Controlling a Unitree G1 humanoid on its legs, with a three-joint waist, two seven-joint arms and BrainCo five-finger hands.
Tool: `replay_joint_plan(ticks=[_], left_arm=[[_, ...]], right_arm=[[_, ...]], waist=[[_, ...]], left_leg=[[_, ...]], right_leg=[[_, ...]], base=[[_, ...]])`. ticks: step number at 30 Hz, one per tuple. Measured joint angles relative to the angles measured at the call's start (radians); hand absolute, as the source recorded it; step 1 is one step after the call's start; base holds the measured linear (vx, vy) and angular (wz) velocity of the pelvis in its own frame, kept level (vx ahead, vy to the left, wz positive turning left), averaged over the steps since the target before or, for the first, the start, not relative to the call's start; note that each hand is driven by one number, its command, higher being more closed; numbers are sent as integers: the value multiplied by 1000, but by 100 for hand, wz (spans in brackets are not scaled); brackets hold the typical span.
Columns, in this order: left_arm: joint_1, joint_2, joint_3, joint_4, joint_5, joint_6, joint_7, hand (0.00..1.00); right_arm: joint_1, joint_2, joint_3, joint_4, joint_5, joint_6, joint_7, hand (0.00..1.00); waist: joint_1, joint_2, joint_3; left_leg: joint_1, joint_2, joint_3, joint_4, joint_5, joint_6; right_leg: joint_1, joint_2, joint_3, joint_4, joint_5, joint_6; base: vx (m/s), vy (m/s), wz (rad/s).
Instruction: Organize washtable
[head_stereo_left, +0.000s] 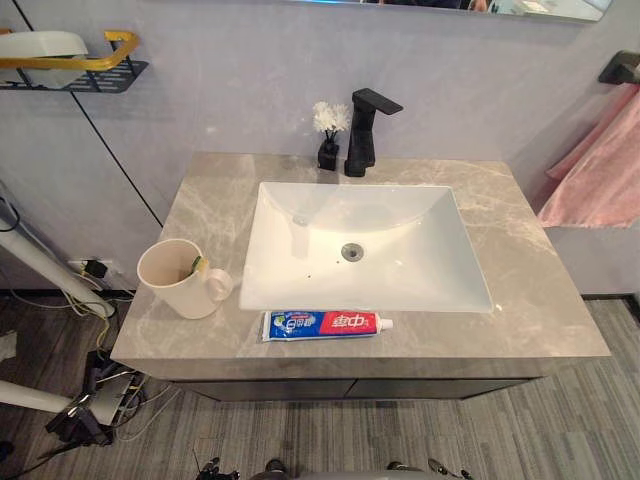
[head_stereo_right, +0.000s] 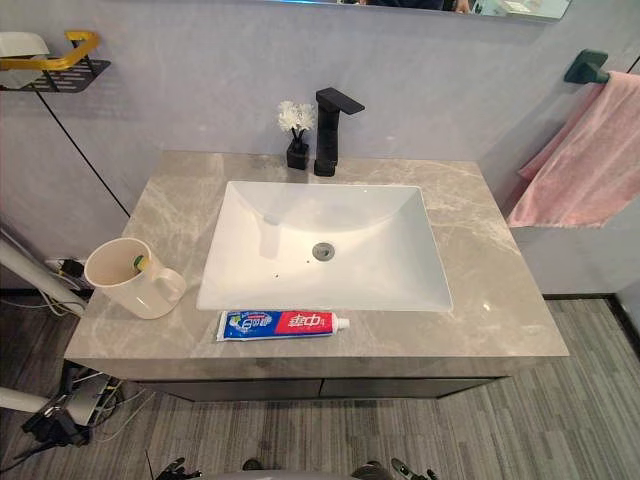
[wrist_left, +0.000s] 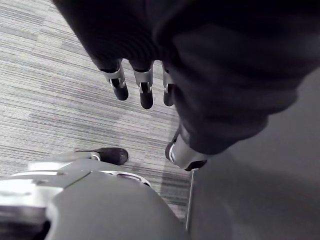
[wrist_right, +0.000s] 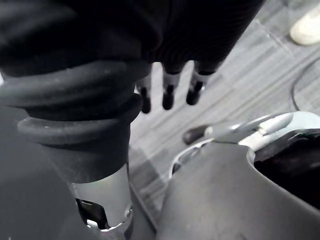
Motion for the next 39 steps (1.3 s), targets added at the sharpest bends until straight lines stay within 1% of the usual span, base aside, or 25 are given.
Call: replay_joint_plan(ticks=[2,5,7,8,9,10,11,12,14,16,17,18,19,20,21,22,24,26,27,28,29,30,31,35,39], left_arm=[[0,2,0,0,0,-2,-1,0],[-7,5,6,-27,-5,-5,4,0],[-9,0,8,-66,-18,-8,13,0],[-6,-2,9,-70,-28,-10,20,0],[0,-7,35,-71,-42,-14,29,0],[8,-24,72,-70,-57,-16,30,0],[22,-27,80,-70,-71,-17,30,0],[36,-33,88,-69,-89,-23,33,0],[37,-31,89,-62,-111,-27,42,0],[38,-35,90,-61,-118,-27,46,0],[41,-42,92,-60,-118,-26,48,0],[38,-35,94,-61,-118,-27,53,0],[38,-23,89,-60,-118,-28,52,0],[37,-2,81,-60,-117,-25,51,0],[41,8,70,-60,-117,-25,51,0],[41,7,64,-60,-116,-25,50,0],[33,6,16,-56,-105,-26,44,0],[34,-5,-16,-44,-90,-26,44,0],[37,-20,-29,-33,-87,-27,44,0],[37,-19,-32,-30,-87,-25,44,0],[37,-18,-33,-30,-87,-25,43,0],[35,-19,-33,-30,-87,-25,40,0],[35,-15,-30,-30,-84,-24,27,0],[35,-18,35,-18,-41,0,2,0],[39,-36,48,-19,-29,0,1,0]], right_arm=[[0,1,17,0,1,-1,-1,0],[-3,-5,48,-1,1,-2,0,0],[-5,-17,74,-1,-4,-3,1,0],[-8,-20,72,-2,-8,-3,-1,0],[-15,-23,71,-5,-10,-5,-2,0],[-22,-37,69,-12,-8,-16,-4,0],[-22,-41,69,-19,-6,-21,-5,0],[-19,-46,71,-28,-3,-31,-4,0],[9,-57,70,-27,0,-37,-4,0],[25,-60,70,-27,-1,-35,-4,0],[33,-61,66,-13,-1,-30,-5,0],[30,-47,65,10,2,-29,-3,0],[27,-40,63,16,1,-29,-4,0],[26,-19,53,24,1,-27,-3,0],[27,-4,38,22,1,-25,-1,0],[27,1,31,19,1,-24,1,0],[26,3,20,-4,8,-21,-4,0],[26,-18,26,-13,36,-20,-5,0],[22,-33,27,-20,56,-20,-6,0],[24,-28,27,-26,75,-20,-6,0],[31,-23,28,-25,86,-21,-6,0],[33,-17,24,-21,99,-19,-7,0],[41,-17,24,-18,99,-20,-6,0],[39,-11,14,-4,88,-18,-4,0],[44,-17,-3,-3,56,-13,2,0]], waist=[[1,-1,3],[8,-11,12],[30,-15,33],[31,-16,34],[33,-17,41],[36,-6,40],[35,-6,40],[26,-6,40],[21,-4,38],[20,5,32],[23,7,19],[-1,-3,10],[-13,-7,8],[-15,-36,-3],[-7,-35,-9],[-4,-30,-12],[-1,2,-22],[-1,33,-42],[-8,66,-43],[-31,77,-33],[-32,77,-33],[-31,74,-31],[-28,65,-32],[-24,35,-22],[-20,49,-19]], left_leg=[[-4,1,-20,18,0,0],[-99,-6,-107,140,-19,-14],[-162,-17,-167,227,-31,-25],[-171,-13,-176,232,-36,-27],[-190,-6,-192,272,-76,-30],[-226,23,-196,413,-127,-28],[-239,42,-199,480,-142,-26],[-259,88,-217,565,-147,-21],[-259,191,-249,567,-141,-20],[-255,218,-261,500,-98,-2],[-230,175,-272,455,-160,-80],[-245,148,-270,431,-205,-124],[-250,136,-267,423,-226,-148],[-254,104,-255,442,-237,-141],[-245,105,-235,475,-252,-137],[-241,107,-224,490,-263,-136],[-256,114,-181,533,-314,-110],[-253,127,-115,512,-318,-87],[-236,147,-78,460,-290,-61],[-206,144,-77,415,-261,-57],[-189,145,-78,393,-249,-57],[-169,148,-74,360,-230,-56],[-163,136,-69,338,-214,-61],[-128,134,-63,272,-170,-89],[-68,143,-75,153,-102,-92]], right_leg=[[15,-1,-15,0,0,1],[15,-16,-60,17,-9,14],[9,-39,-79,56,-49,65],[7,-55,-88,64,-63,71],[-7,-69,-97,86,-77,86],[-27,-76,-80,113,-77,86],[-36,-83,-71,123,-77,86],[-43,-95,-62,128,-74,92],[-55,-124,-52,134,-62,127],[-75,-145,-47,153,-54,159],[-105,-172,-24,153,-49,194],[-110,-173,14,143,-52,208],[-108,-174,28,139,-45,201],[-93,-198,42,114,-4,192],[-82,-196,42,90,56,188],[-82,-196,44,84,87,198],[-129,-198,95,103,144,184],[-210,-179,131,103,246,54],[-235,-148,129,105,284,12],[-240,-108,129,251,146,81],[-237,-81,130,306,78,86],[-232,-33,131,374,-29,72],[-230,-8,120,385,-86,58],[-157,8,93,252,-146,78],[-107,42,69,158,-109,71]], base=[[22,-52,26],[-58,-32,63],[-144,-18,71],[-171,64,54],[-193,124,14],[-138,150,-6],[-128,157,-22],[-112,213,-5],[-86,349,14],[-10,360,17],[-19,527,38],[-23,431,49],[-26,412,55],[-32,284,6],[-47,336,-26],[-48,206,-53],[-155,268,-83],[-167,227,-103],[-107,152,-64],[-90,126,-42],[-42,93,-8],[-27,23,-9],[-16,1,-15],[-10,-117,-2],[18,-94,7]])
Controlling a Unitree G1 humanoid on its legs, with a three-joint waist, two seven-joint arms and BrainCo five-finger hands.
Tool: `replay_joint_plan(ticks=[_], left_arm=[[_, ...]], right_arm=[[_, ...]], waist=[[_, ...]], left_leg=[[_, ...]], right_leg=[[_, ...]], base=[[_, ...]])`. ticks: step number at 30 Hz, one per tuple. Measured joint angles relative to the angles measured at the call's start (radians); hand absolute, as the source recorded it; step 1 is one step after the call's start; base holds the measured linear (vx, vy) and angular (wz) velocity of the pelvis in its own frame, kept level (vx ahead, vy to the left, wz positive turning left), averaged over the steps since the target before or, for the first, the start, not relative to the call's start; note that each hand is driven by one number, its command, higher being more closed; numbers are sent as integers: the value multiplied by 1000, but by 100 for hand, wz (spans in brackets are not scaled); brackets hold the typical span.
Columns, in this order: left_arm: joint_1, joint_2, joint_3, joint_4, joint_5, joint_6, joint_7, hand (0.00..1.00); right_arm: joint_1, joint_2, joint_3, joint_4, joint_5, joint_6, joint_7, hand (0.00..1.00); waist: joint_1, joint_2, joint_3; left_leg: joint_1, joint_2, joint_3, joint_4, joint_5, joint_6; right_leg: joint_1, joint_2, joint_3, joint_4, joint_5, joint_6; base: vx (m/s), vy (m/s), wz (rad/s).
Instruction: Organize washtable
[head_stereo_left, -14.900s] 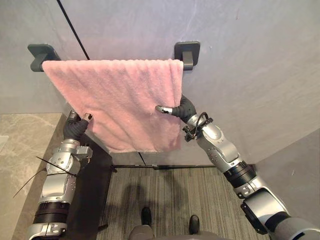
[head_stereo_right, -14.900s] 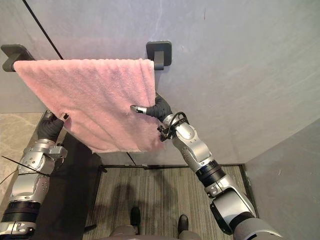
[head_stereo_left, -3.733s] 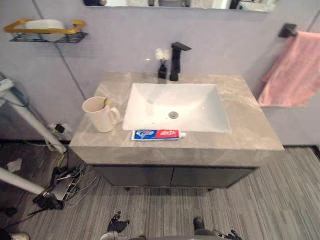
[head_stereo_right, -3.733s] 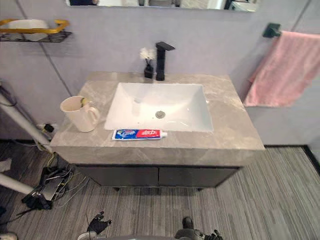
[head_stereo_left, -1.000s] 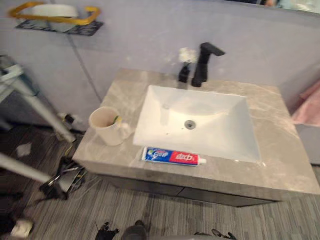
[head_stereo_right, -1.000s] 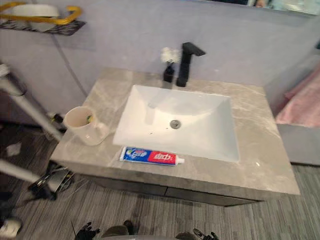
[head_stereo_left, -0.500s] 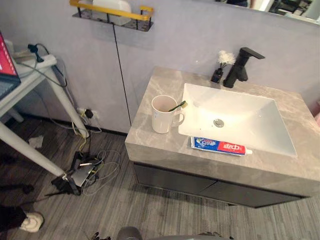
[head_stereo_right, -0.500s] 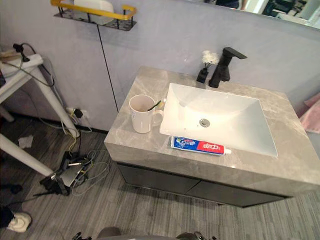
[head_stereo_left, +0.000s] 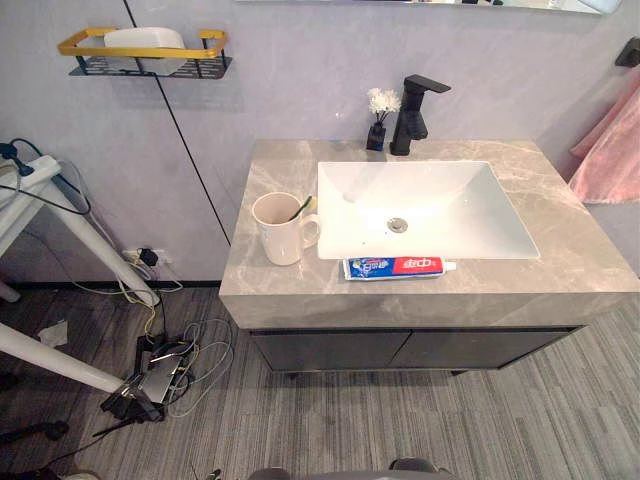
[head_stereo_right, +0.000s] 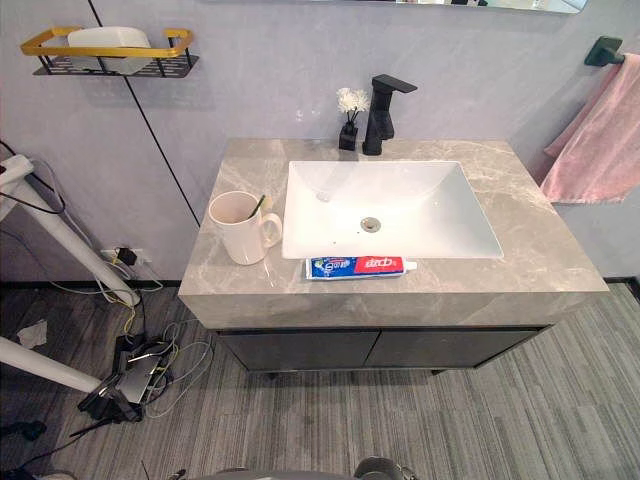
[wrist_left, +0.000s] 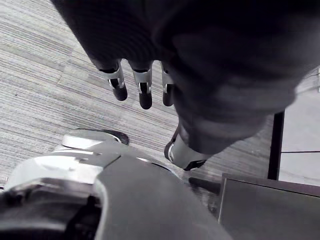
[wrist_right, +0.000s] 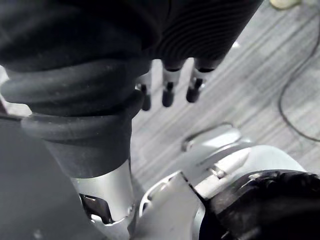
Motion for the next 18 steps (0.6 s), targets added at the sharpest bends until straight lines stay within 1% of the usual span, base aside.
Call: replay_joint_plan(ticks=[1,2,11,13,15,16,17,18], left_arm=[[-1,0,0,-1,0,0,-1,0],[-24,6,-14,29,0,-5,0,0],[-25,4,-14,28,2,-5,0,0],[-31,5,-12,29,10,-3,0,0],[-38,6,-7,28,11,-3,0,0],[-39,6,0,27,11,-3,-1,0],[-40,4,4,21,14,-2,-2,0],[-40,1,13,16,25,-2,-4,0]], right_arm=[[-3,-2,1,-2,-7,0,1,0],[4,-22,78,3,-47,1,17,0],[4,-24,66,3,-46,1,17,0],[4,-22,32,6,-44,2,17,0],[3,-24,-48,9,-35,6,17,0],[1,-34,-129,8,-13,6,17,0],[0,-62,-227,9,6,11,16,0],[0,-81,-277,9,19,13,14,0]], waist=[[6,-1,-2],[45,2,4],[46,1,3],[45,3,5],[47,6,4],[46,3,6],[45,2,8],[44,3,8]], left_leg=[[4,0,3,-30,13,-1],[55,-42,27,-102,32,-3],[54,-43,22,-101,32,-3],[58,-43,21,-100,32,-3],[64,-45,21,-100,31,-3],[66,-46,23,-99,31,-3],[71,-47,24,-98,30,-2],[72,-47,25,-97,29,-1]], right_leg=[[7,9,1,-39,24,0],[111,3,6,-270,139,10],[112,3,-1,-270,139,10],[117,2,-2,-270,139,10],[121,1,-2,-269,139,10],[121,-1,0,-268,139,10],[120,-2,5,-263,139,10],[119,-3,8,-260,139,10]], base=[[-5,-14,-6],[-9,-6,-5],[0,0,0],[0,0,2],[0,0,0],[0,0,-7],[0,0,-9],[0,0,-12]])
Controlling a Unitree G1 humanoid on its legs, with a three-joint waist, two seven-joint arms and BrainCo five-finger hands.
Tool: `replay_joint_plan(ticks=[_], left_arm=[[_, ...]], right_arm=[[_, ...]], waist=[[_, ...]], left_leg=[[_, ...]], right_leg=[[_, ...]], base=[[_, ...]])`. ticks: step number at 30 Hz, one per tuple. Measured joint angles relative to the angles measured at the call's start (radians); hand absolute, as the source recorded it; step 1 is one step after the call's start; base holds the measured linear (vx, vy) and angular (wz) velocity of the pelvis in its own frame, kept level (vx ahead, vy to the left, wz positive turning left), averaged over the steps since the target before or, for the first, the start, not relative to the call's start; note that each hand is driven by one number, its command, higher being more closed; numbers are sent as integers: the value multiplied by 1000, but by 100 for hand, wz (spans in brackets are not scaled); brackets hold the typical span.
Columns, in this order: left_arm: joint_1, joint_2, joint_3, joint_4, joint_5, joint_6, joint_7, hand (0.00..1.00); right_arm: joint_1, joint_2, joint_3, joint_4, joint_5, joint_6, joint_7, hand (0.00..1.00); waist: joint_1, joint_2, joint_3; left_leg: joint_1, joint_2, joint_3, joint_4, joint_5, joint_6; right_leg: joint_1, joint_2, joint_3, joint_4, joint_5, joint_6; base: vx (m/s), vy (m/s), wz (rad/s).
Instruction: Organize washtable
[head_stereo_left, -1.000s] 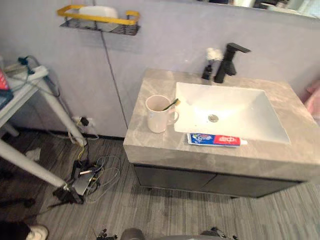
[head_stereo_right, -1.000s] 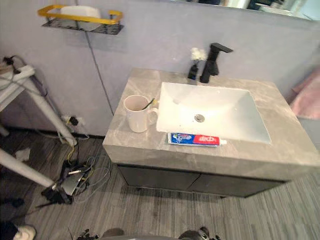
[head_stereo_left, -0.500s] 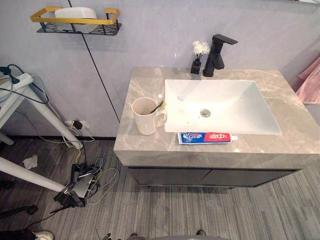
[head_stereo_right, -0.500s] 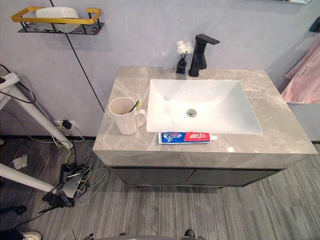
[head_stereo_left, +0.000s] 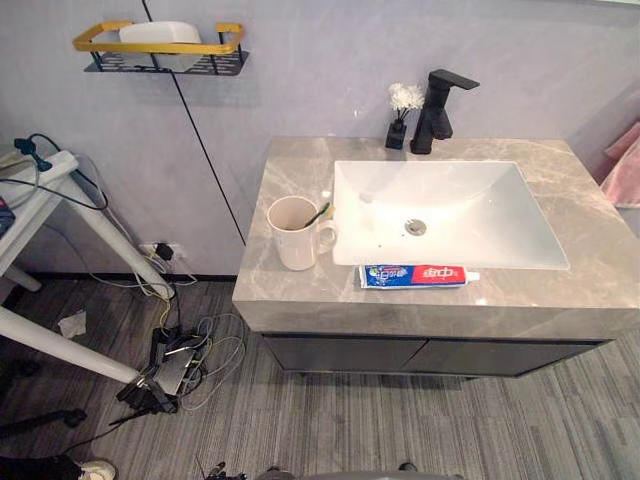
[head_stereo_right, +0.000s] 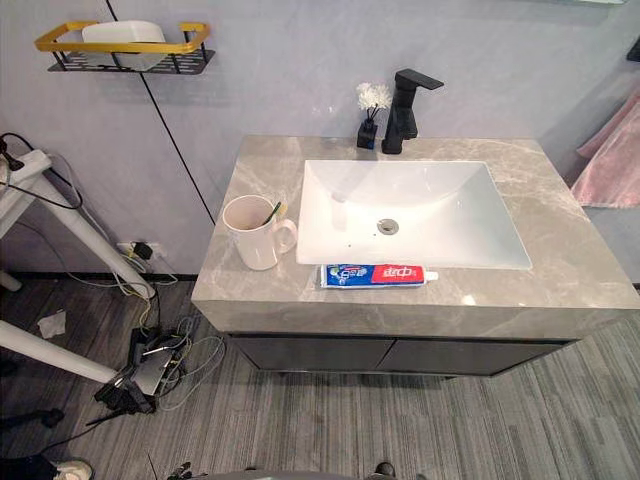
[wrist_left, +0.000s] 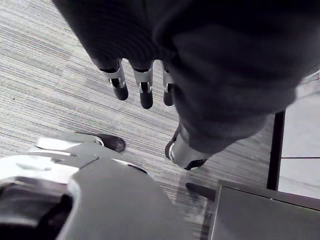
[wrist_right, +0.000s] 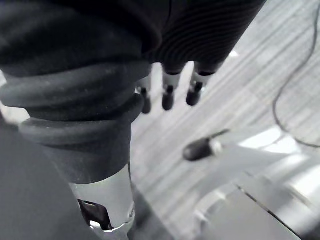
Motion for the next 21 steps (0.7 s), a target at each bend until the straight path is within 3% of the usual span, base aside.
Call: replay_joint_plan(ticks=[4,7,10,13,15,21], left_arm=[[3,-13,68,-19,27,-2,-20,0],[11,-20,128,-18,12,-2,-33,0],[25,-23,176,-18,-8,-2,-41,0],[26,-21,181,-19,-8,-3,-41,0],[19,-21,175,-20,-8,-3,-41,0],[25,-16,130,-36,-27,-3,-39,0]], right_arm=[[-17,-170,-309,0,67,-3,-25,0],[-29,-235,-400,-11,116,-12,-42,0],[-50,-245,-382,-123,134,-10,-46,0],[-52,-246,-269,-424,128,-16,-90,0],[-75,-248,-191,-646,73,-46,-129,0],[-173,-251,-60,-923,-61,-82,-196,0]], waist=[[-6,-8,-3],[-30,-20,-10],[-52,-32,-26],[-55,-34,-35],[-54,-31,-49],[-43,-38,-53]], left_leg=[[-3,1,17,24,-23,2],[-10,1,15,21,-30,0],[-21,0,15,21,-27,1],[-21,-3,9,33,-31,3],[-29,-3,1,34,-31,3],[-40,-5,-20,36,-31,3]], right_leg=[[-18,0,29,5,0,0],[-22,0,29,1,-2,-3],[-36,1,35,2,2,2],[-40,-1,50,3,3,2],[-51,-1,51,6,3,2],[-53,-5,32,15,3,2]], base=[[-47,14,-18],[-23,6,-5],[57,5,-6],[64,16,-13],[16,3,-4],[-12,6,9]])
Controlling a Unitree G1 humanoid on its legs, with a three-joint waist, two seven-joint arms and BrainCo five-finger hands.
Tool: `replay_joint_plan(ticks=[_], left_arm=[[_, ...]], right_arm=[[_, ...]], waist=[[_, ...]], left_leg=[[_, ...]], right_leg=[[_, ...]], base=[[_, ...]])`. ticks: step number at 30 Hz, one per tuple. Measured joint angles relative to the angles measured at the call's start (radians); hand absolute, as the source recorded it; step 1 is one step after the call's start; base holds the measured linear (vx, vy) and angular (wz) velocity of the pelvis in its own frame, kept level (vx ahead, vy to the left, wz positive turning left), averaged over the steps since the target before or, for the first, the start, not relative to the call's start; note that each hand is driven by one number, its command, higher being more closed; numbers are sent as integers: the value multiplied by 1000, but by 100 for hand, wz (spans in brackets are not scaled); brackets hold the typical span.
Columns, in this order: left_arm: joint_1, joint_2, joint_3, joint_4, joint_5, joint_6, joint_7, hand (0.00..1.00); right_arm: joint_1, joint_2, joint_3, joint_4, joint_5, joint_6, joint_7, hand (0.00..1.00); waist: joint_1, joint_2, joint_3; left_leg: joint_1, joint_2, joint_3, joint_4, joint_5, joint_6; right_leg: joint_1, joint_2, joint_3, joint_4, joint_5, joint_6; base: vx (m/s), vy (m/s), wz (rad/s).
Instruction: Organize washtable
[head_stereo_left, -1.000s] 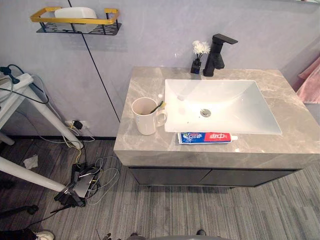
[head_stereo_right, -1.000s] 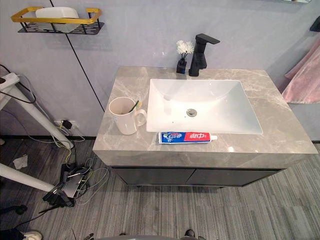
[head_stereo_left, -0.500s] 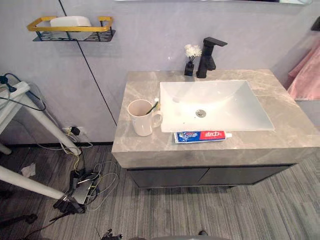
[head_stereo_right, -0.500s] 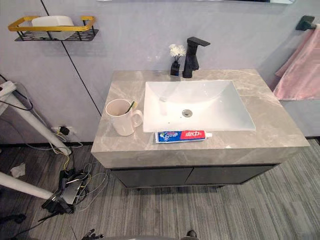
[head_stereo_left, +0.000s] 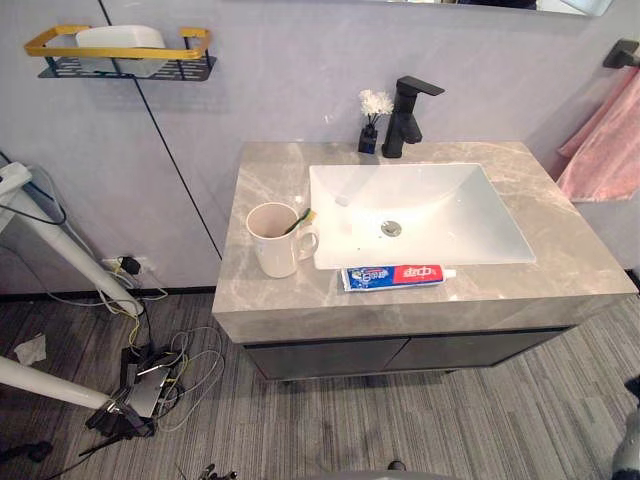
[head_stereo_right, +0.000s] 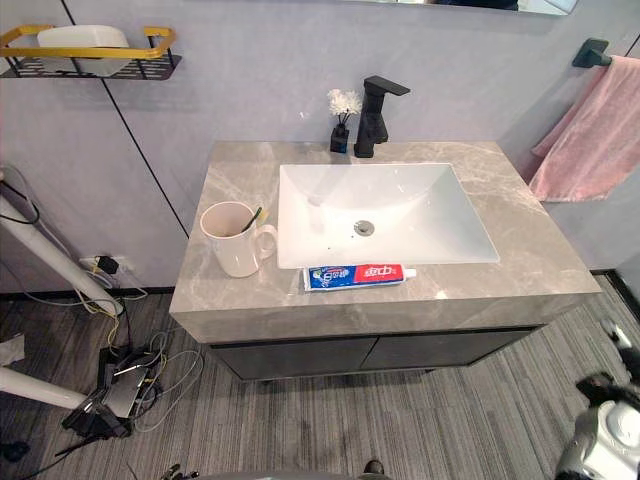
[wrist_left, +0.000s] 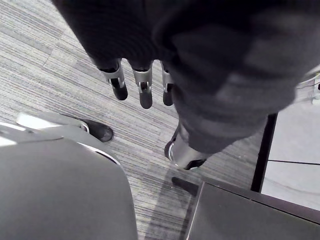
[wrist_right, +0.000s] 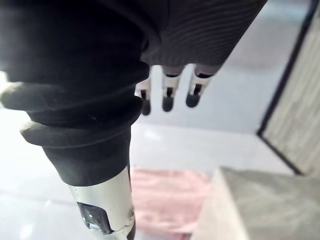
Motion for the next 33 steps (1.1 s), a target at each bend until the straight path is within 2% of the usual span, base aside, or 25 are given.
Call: replay_joint_plan(ticks=[3,7,9,12,14,18,26,33], left_arm=[[4,0,-6,-6,0,0,0,0],[18,2,-33,-27,-20,-2,-1,0],[18,4,-38,-27,-27,-2,-2,0],[18,14,-52,-27,-43,-4,-6,0],[17,25,-77,-27,-55,-8,-14,0],[15,33,-109,-28,-62,-19,-23,0],[16,56,-165,-24,-98,-23,-25,0],[15,68,-198,-19,-101,-25,-34,0]], right_arm=[[0,-14,65,-116,-61,1,3,0],[-2,-114,218,-245,-124,1,59,0],[-8,-152,282,-272,-125,1,104,0],[-56,-205,429,-273,-120,0,200,0],[-68,-220,500,-272,-119,-1,235,0],[-80,-247,644,-263,-120,-1,334,0],[-88,-258,820,-205,-104,-8,403,0],[-95,-298,874,-191,-79,-35,449,0]], waist=[[1,-3,0],[5,-12,-4],[16,-16,-7],[17,-27,-5],[17,-33,-1],[46,-37,1],[46,-48,10],[47,-56,39]], left_leg=[[-10,-2,-14,4,0,0],[-36,-3,-43,18,1,0],[-38,-3,-46,18,1,0],[-54,-4,-66,26,3,0],[-66,-4,-81,29,5,0],[-71,-5,-92,30,5,0],[-79,-6,-101,30,9,3],[-85,-15,-109,30,18,8]], right_leg=[[0,-3,-10,1,0,0],[-2,-3,-35,1,0,1],[-1,-3,-37,1,0,1],[-1,-3,-55,1,0,1],[-2,-2,-66,1,0,1],[1,-3,-72,1,1,1],[2,-4,-95,1,2,0],[1,-11,-101,-2,10,-1]], base=[[-18,7,12],[-19,-2,17],[-6,2,5],[-6,1,14],[1,-4,21],[15,5,9],[1,2,4],[-21,12,3]])
